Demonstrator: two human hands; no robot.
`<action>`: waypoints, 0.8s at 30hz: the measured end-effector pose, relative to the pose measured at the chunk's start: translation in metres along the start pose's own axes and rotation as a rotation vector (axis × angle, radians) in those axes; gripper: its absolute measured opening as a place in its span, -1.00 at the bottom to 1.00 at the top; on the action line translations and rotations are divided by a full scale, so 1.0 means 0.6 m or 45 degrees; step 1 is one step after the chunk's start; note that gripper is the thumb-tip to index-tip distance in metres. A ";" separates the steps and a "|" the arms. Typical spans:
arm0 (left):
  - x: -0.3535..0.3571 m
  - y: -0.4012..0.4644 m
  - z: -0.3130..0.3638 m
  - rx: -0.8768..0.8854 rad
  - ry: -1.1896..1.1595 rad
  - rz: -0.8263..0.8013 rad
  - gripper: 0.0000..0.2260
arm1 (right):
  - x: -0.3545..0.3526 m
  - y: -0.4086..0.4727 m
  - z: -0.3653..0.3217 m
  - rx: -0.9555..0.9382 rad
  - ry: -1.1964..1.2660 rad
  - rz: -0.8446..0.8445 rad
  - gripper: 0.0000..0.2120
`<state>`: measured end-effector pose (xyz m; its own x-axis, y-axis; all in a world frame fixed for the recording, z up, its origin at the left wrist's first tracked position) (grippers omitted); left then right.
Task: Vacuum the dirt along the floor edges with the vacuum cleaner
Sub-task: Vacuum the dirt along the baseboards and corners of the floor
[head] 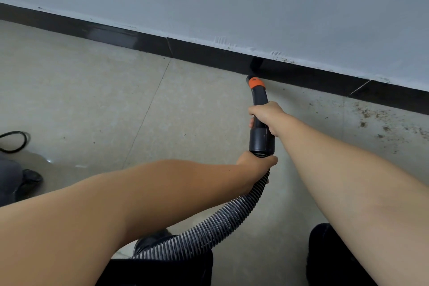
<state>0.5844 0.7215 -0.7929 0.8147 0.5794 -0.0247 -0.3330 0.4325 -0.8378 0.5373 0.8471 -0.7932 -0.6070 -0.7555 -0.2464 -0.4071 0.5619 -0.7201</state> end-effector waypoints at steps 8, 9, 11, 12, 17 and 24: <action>-0.067 0.013 -0.004 -0.050 -0.147 0.055 -0.82 | 0.099 0.007 -0.032 -0.136 -0.261 -0.003 -0.72; -0.070 0.015 -0.008 -0.046 -0.152 0.075 -0.81 | 0.107 0.007 -0.033 -0.140 -0.273 -0.015 -0.72; -0.072 0.017 -0.013 -0.048 -0.156 0.089 -0.82 | 0.112 0.004 -0.033 -0.143 -0.301 -0.027 -0.72; -0.069 0.018 -0.015 -0.054 -0.156 0.086 -0.82 | 0.111 0.002 -0.032 -0.142 -0.320 -0.031 -0.72; -0.019 0.017 -0.024 -0.061 -0.101 -0.024 -0.79 | 0.054 -0.009 -0.007 -0.088 -0.330 0.040 -0.73; 0.073 -0.007 -0.029 -0.024 0.163 -0.267 -0.87 | -0.091 -0.036 0.069 0.067 -0.060 0.314 -0.73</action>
<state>0.6298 0.7332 -0.8001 0.9190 0.3854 0.0828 -0.1423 0.5203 -0.8420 0.6079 0.8623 -0.7911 -0.6508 -0.6130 -0.4480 -0.2133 0.7139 -0.6670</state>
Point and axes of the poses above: each hand's wrist, its own y-axis towards the middle knuckle, its own x-axis out of the palm, z = x × y, the point moved 2 cm from there along y, towards the middle knuckle, and after that the axes turned 8 degrees about y, right-handed, at the moved point
